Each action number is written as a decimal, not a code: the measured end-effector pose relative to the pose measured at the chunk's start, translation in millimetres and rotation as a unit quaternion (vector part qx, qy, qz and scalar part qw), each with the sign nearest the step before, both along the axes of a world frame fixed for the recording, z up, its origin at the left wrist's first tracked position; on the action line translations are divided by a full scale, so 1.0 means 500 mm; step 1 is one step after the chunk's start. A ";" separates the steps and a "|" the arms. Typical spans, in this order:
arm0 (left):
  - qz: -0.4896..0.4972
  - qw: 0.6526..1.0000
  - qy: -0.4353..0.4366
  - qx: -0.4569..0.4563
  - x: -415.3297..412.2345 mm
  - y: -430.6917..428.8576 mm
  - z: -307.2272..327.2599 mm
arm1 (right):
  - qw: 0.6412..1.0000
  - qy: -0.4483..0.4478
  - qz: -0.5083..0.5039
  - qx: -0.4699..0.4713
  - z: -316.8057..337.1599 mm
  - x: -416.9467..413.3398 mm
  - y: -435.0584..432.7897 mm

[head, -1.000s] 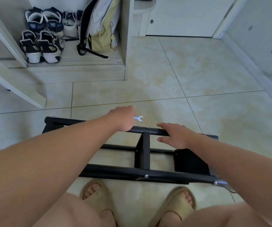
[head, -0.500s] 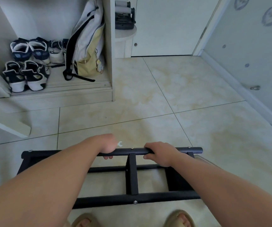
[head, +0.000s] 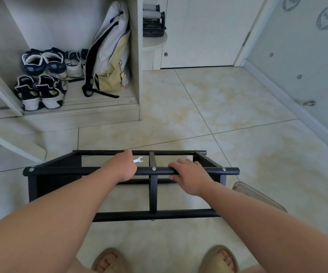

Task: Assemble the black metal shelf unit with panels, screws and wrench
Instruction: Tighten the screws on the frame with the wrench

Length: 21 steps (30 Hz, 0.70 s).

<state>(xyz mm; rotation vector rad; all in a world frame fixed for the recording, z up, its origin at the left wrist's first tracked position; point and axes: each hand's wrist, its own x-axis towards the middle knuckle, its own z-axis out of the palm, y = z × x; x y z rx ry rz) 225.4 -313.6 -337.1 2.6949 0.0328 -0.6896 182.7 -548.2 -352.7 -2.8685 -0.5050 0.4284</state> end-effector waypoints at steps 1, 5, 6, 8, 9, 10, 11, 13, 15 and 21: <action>-0.001 1.000 -0.003 0.000 -0.003 -0.002 -0.010 | 1.000 0.009 0.005 -0.001 -0.004 -0.004 -0.001; -0.008 1.000 0.019 0.002 -0.029 -0.015 -0.053 | 0.998 0.060 0.008 -0.004 -0.029 -0.025 -0.002; -0.012 1.000 0.028 0.002 -0.040 -0.020 -0.066 | 0.996 0.084 0.003 -0.007 -0.040 -0.031 -0.002; -0.027 0.998 0.063 0.005 -0.062 -0.030 -0.098 | 0.991 0.130 -0.002 -0.030 -0.066 -0.043 -0.006; -0.038 0.996 0.086 0.006 -0.073 -0.037 -0.118 | 0.988 0.147 0.000 -0.044 -0.082 -0.049 -0.009; -0.051 0.993 0.109 0.008 -0.082 -0.044 -0.136 | 0.985 0.164 0.001 -0.056 -0.098 -0.054 -0.013; -0.063 0.990 0.127 0.010 -0.090 -0.051 -0.151 | 0.982 0.179 0.002 -0.065 -0.114 -0.060 -0.017; -0.081 0.986 0.146 0.010 -0.102 -0.063 -0.170 | 0.978 0.196 0.000 -0.074 -0.143 -0.069 -0.024; -0.101 0.982 0.157 0.021 -0.106 -0.071 -0.185 | 0.977 0.201 -0.002 -0.075 -0.169 -0.076 -0.029; -0.199 0.949 0.221 0.103 -0.102 -0.091 -0.210 | 0.975 0.204 0.001 -0.089 -0.226 -0.099 -0.040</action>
